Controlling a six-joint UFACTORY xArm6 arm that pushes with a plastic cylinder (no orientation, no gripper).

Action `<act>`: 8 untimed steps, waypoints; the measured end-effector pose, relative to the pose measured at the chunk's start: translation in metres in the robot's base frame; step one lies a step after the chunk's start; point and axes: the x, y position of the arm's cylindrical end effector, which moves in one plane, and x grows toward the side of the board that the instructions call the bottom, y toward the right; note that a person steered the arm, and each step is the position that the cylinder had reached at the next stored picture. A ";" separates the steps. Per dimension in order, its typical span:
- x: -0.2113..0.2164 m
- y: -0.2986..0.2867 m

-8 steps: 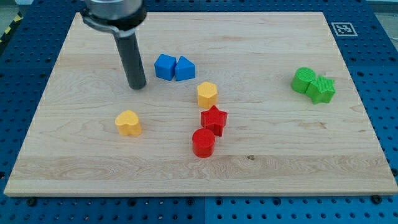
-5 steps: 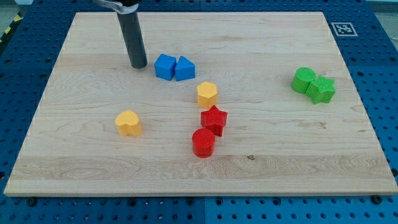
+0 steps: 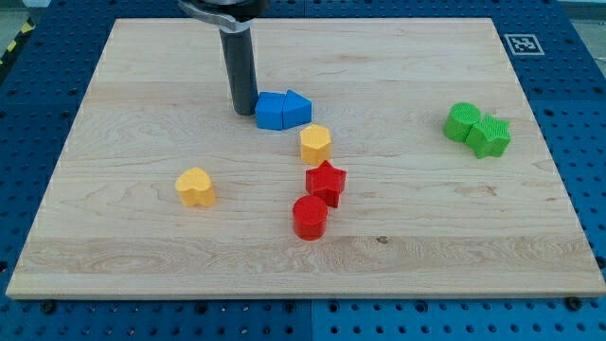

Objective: Place both the blue blocks at the center of the board

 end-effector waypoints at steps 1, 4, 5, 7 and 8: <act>0.000 0.003; 0.000 0.020; 0.000 0.020; 0.044 -0.020; 0.045 -0.019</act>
